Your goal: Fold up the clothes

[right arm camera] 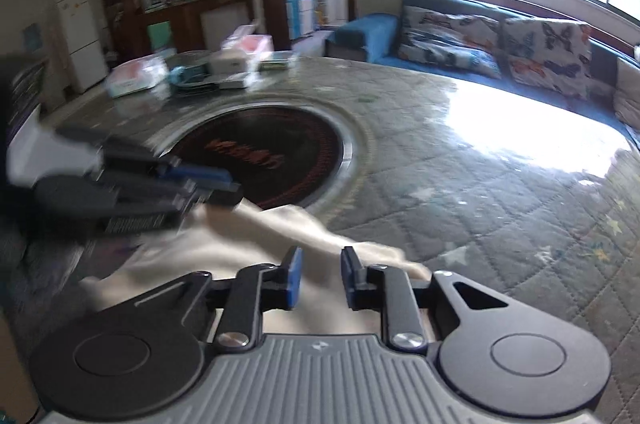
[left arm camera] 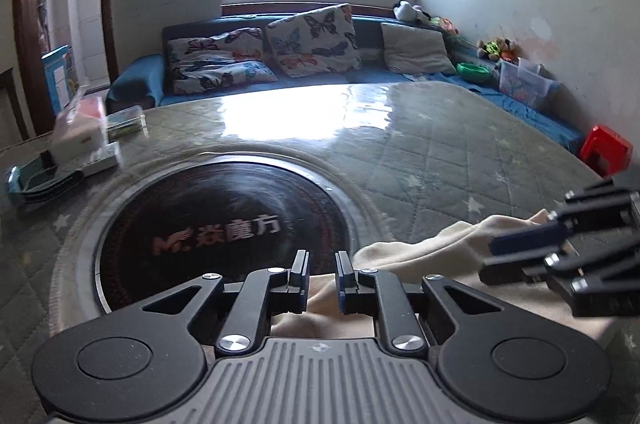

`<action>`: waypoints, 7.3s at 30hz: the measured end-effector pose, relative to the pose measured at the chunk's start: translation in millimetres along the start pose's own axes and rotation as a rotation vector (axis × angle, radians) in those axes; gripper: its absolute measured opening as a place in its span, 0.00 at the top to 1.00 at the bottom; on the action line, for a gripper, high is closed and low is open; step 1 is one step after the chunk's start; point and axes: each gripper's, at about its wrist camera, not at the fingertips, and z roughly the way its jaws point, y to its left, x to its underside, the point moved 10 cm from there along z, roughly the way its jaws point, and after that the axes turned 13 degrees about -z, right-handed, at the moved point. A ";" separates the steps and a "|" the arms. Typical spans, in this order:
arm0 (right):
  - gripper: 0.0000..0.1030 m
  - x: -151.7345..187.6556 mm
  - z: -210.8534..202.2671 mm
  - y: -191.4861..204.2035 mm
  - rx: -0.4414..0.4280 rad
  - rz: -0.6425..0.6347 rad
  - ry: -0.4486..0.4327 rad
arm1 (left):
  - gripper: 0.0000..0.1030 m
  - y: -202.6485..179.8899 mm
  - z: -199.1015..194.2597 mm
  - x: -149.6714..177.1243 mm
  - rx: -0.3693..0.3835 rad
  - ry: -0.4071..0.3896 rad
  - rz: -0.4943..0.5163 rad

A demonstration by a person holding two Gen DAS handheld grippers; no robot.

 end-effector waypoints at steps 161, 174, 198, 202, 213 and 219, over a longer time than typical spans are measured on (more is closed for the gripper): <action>0.85 -22.3 -13.0 130.3 -0.121 -0.384 -0.097 | 0.50 44.4 -26.2 43.3 0.195 0.211 -0.847; 0.79 -16.0 -25.1 118.0 -0.154 -0.309 -0.111 | 0.84 42.4 -17.8 44.8 0.201 0.213 -0.872; 0.67 84.4 -41.5 -102.3 0.208 0.334 -0.026 | 0.84 36.9 -16.9 45.7 0.134 0.205 -0.764; 0.62 88.4 -36.5 -109.7 0.209 0.378 -0.038 | 0.84 36.9 -17.1 45.5 0.127 0.206 -0.750; 0.90 81.7 -36.7 -97.5 0.170 0.359 -0.076 | 0.84 24.9 -16.0 37.5 0.104 0.186 -0.665; 0.91 83.7 -71.3 -114.1 0.256 0.364 -0.118 | 0.86 -3.4 -20.2 14.7 0.154 0.156 -0.574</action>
